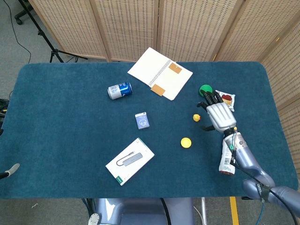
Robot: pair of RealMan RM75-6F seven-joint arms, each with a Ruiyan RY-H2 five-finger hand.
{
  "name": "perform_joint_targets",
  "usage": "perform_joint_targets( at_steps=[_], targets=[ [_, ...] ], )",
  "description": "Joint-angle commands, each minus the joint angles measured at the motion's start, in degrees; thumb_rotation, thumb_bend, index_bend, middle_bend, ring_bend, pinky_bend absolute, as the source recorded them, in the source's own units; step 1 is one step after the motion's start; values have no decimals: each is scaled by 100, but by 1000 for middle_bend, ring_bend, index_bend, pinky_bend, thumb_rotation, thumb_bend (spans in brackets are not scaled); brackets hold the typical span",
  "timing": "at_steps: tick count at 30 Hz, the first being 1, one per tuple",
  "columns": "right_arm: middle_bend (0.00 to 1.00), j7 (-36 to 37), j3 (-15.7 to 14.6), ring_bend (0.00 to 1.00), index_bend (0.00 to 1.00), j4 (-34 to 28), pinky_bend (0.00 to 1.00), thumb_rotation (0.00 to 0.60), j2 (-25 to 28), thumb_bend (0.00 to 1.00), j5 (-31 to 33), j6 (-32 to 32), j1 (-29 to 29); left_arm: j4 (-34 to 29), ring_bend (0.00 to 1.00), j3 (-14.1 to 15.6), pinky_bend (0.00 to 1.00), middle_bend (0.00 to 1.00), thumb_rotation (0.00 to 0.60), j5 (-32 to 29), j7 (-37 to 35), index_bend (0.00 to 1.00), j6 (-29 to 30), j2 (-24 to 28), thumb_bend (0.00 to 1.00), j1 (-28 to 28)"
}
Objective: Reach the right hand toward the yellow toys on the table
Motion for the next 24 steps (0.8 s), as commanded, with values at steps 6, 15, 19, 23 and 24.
perform_joint_targets(
  at_steps=[6,15,19,23,24],
  targets=[
    [0,-187,-191,0,375,1324,0,600,-876,131,589,-631,445,7,0,-81,0,0,600,-154,20,0,-111,-26,0,-62],
    [0,-1,-442,0,384,2729,0,600,-1636,260,517,-991,719,6,0,-112,0,0,600,-301,221,0,-396,-97,0,-194],
    [0,230,-466,0,384,3165,0,600,-1874,260,429,-1090,833,-29,0,-136,0,0,600,-352,328,0,-433,-127,0,-221],
    [0,409,-456,0,405,3553,0,600,-2076,311,358,-1188,977,-62,0,-160,0,0,600,-424,390,0,-482,-146,0,-242],
    [0,422,-457,0,406,3622,0,600,-2107,311,352,-1215,1002,-68,0,-163,0,0,600,-436,409,0,-492,-150,0,-246]
  ],
)
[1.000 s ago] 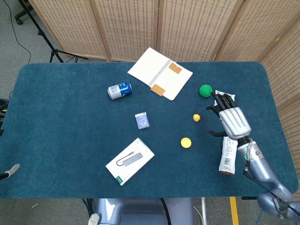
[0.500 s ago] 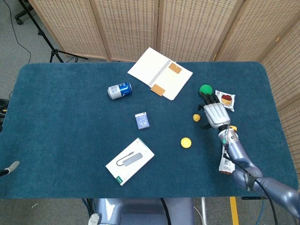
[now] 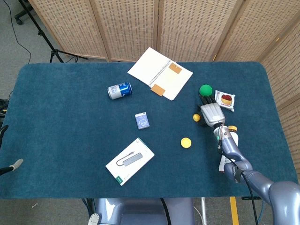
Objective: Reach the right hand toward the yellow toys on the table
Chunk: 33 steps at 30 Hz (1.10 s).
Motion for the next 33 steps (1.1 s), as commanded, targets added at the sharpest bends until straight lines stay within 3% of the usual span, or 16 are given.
perform_joint_targets(
  at_steps=[1,8,15,22,25,33],
  targets=[
    [0,106,-18,0,406,291,0,600,-176,311,-58,-146,144,-13,0,-7,0,0,600,-34,46,0,-35,-18,0,-15],
    [0,203,-40,0,414,446,0,600,-250,311,-53,-255,176,-6,0,-12,0,0,600,-80,75,0,-77,-32,0,-30],
    [0,372,-23,0,496,481,0,600,-315,314,-76,-262,203,-4,0,-17,0,0,600,-74,13,0,-50,-17,0,-21],
    [0,419,-47,0,528,297,0,600,-204,386,-183,-56,153,-2,0,-1,0,0,600,-50,-3,0,-47,-7,0,-20],
    [0,645,-56,0,535,-285,0,600,95,412,-351,215,58,5,0,14,0,0,600,-25,-15,0,-47,0,0,-20],
    [0,652,-309,0,535,-2542,0,600,1262,414,-1008,1065,-327,11,0,64,0,0,600,48,-27,0,-54,5,0,-21]
  ],
)
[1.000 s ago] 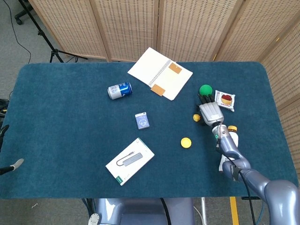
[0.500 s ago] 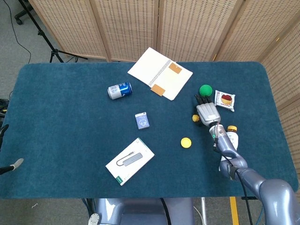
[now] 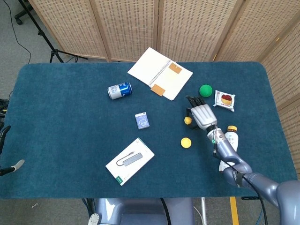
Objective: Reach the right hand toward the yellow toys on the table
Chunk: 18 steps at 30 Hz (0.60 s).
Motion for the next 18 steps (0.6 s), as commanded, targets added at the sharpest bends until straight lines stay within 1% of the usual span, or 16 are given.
perform_joint_targets(
  at_steps=[1,6,8,12,18],
  targets=[
    [0,-71,-236,0,535,-1413,0,600,793,414,-459,548,-304,7,0,9,0,0,600,5,-3,0,-22,-5,0,-9],
    [0,-472,-446,0,535,-2233,0,600,1097,414,-612,695,-447,-19,0,41,0,0,600,39,-33,0,-119,10,0,-56],
    [0,-611,-497,0,535,-2369,0,600,1078,414,-627,738,-480,-27,0,45,0,0,600,68,-10,0,-114,8,0,-67],
    [0,-715,-508,0,535,-2367,0,600,983,414,-523,701,-492,-27,0,61,0,0,600,99,9,0,-111,2,0,-74],
    [0,-791,-573,0,535,-2206,0,600,803,414,-435,661,-529,-15,0,72,0,0,600,80,38,0,-162,-11,0,-96]
  ],
)
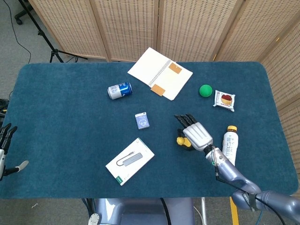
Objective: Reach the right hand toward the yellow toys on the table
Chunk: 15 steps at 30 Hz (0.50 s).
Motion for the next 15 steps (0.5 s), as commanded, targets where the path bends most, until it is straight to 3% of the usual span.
perform_joint_targets(
  at_steps=[1,15],
  targets=[
    [0,-1,-36,0,535,96,0,600,-84,414,44,-31,-22,1,0,-2,0,0,600,-11,-3,0,-12,-2,0,-6],
    [0,120,-98,0,535,554,0,600,-364,414,179,-193,-58,2,0,28,0,0,600,-13,34,0,-46,-24,0,-22]
  ],
)
